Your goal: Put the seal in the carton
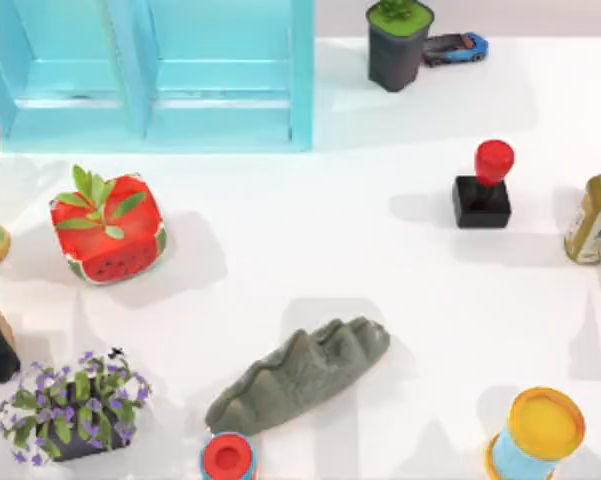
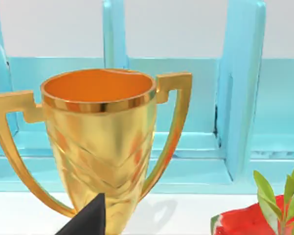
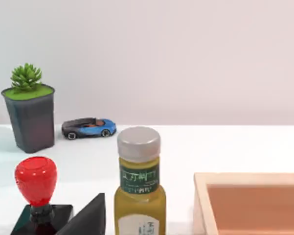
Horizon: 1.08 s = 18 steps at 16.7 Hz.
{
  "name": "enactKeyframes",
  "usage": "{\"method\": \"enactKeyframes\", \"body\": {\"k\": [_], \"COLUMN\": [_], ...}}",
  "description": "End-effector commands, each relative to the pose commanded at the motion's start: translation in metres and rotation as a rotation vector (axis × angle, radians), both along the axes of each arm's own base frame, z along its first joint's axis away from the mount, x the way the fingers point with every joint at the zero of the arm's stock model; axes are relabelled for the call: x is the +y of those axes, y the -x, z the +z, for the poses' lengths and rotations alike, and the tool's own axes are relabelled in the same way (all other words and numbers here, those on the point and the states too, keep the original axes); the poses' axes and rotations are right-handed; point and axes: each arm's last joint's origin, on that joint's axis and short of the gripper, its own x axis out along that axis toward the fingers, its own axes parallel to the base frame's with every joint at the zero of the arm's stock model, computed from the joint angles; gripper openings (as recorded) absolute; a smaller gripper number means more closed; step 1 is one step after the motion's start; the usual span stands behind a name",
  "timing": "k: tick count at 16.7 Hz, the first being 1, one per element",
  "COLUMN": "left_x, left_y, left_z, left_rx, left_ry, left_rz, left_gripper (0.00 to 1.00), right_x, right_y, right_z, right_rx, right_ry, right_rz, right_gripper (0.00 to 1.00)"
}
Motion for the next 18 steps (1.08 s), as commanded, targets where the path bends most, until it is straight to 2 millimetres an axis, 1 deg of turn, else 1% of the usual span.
{"method": "enactKeyframes", "body": {"k": [3, 5, 8, 11, 12, 14, 16, 18], "left_x": [0.000, 0.000, 0.000, 0.000, 0.000, 0.000, 0.000, 0.000], "left_y": [0.000, 0.000, 0.000, 0.000, 0.000, 0.000, 0.000, 0.000], "left_z": [0.000, 0.000, 0.000, 0.000, 0.000, 0.000, 0.000, 0.000], "left_rx": [0.000, 0.000, 0.000, 0.000, 0.000, 0.000, 0.000, 0.000], "left_ry": [0.000, 0.000, 0.000, 0.000, 0.000, 0.000, 0.000, 0.000], "left_rz": [0.000, 0.000, 0.000, 0.000, 0.000, 0.000, 0.000, 0.000], "left_gripper": [1.00, 1.00, 1.00, 1.00, 1.00, 1.00, 1.00, 1.00], "right_x": [0.000, 0.000, 0.000, 0.001, 0.001, 0.003, 0.007, 0.013], "right_y": [0.000, 0.000, -0.003, -0.016, -0.024, -0.047, -0.077, -0.113], "right_z": [0.002, 0.013, 0.043, 0.082, 0.095, 0.118, 0.135, 0.145], "right_rx": [0.004, 0.027, 0.105, 0.247, 0.312, 0.466, 0.642, 0.830], "right_ry": [-0.002, -0.014, -0.045, -0.078, -0.088, -0.099, -0.099, -0.086], "right_rz": [0.001, 0.004, 0.003, -0.007, -0.012, -0.023, -0.036, -0.046], "right_gripper": [1.00, 1.00, 1.00, 1.00, 1.00, 1.00, 1.00, 1.00]}}
